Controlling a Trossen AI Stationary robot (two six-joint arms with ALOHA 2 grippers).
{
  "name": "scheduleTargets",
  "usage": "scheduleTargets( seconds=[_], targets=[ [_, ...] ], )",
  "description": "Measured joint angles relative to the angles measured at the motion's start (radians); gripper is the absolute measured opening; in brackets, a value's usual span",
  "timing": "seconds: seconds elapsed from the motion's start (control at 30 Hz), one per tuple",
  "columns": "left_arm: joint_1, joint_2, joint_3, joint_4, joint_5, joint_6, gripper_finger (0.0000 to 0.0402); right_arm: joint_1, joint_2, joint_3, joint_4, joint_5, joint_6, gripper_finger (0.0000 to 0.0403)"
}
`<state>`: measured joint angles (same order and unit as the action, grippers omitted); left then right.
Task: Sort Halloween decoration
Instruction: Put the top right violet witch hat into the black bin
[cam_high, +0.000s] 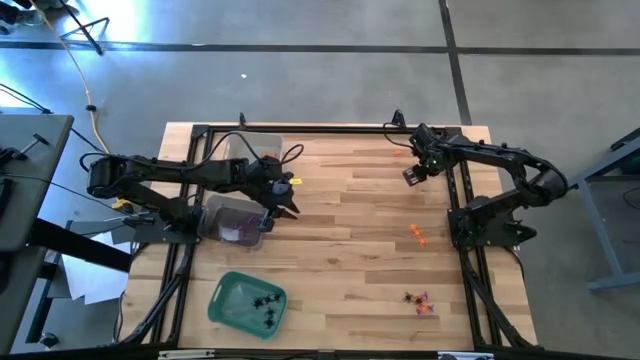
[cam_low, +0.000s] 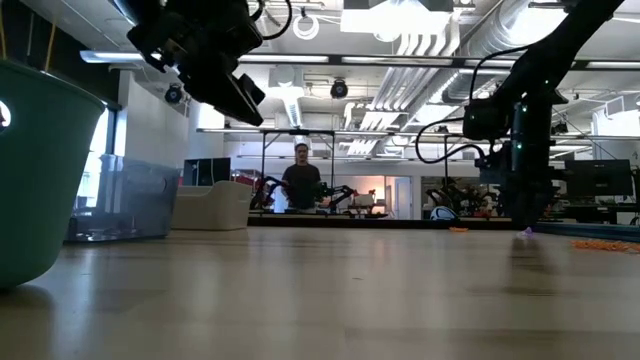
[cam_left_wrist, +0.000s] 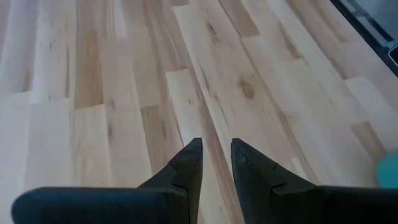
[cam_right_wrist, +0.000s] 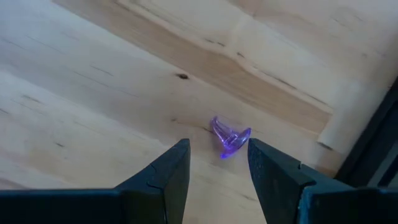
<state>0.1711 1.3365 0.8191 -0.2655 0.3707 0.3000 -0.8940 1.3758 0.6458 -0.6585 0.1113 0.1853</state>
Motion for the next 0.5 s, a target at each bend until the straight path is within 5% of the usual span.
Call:
scheduleTargets(
  seconds=[0.5],
  targets=[
    [0.0,0.0,-0.005,0.002,0.013,-0.001,0.0069,0.075,0.093,0.003,0.017,0.145,0.058,0.0158]
  ],
)
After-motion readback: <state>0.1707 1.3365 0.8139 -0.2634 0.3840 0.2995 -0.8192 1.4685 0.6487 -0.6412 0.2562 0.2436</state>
